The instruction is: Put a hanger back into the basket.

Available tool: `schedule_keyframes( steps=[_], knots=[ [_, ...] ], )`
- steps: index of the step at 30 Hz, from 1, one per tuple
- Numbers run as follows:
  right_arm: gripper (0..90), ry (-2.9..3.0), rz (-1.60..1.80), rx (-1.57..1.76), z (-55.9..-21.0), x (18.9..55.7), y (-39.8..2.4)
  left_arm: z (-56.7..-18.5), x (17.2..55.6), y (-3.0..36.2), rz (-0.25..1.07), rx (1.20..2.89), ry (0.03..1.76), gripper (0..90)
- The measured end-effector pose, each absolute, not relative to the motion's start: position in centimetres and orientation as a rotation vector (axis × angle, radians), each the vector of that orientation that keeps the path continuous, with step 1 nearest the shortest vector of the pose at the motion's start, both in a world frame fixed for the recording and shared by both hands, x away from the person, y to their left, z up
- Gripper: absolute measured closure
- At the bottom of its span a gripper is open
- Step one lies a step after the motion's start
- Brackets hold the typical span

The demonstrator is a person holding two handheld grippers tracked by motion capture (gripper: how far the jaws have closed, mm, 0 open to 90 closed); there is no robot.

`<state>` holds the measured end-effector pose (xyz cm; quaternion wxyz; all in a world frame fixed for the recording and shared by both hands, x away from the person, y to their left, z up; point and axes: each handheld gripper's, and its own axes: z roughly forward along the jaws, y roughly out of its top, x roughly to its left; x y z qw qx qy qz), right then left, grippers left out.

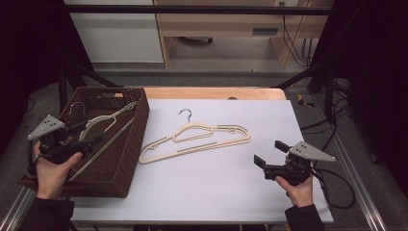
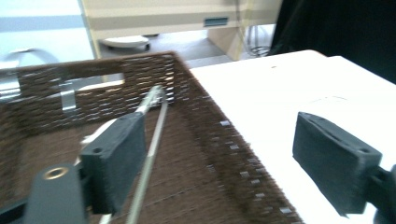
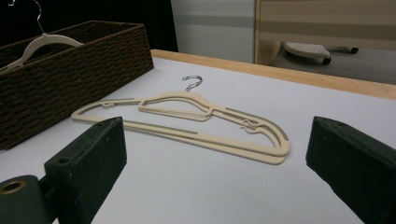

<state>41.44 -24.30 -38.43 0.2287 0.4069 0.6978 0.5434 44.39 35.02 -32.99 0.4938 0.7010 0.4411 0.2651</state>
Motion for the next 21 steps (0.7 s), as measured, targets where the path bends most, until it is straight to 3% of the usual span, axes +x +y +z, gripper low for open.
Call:
schedule_keyframes(
  steps=[9,21],
  knots=[
    [5.1,1.922,1.498,1.119,-38.4,41.3,-24.3,-34.1,43.6,30.0,0.549,1.746,0.944,7.4],
    [5.1,1.923,1.499,1.120,-38.4,41.3,-24.3,-34.5,44.6,24.1,0.464,1.852,0.836,7.4]
  ],
)
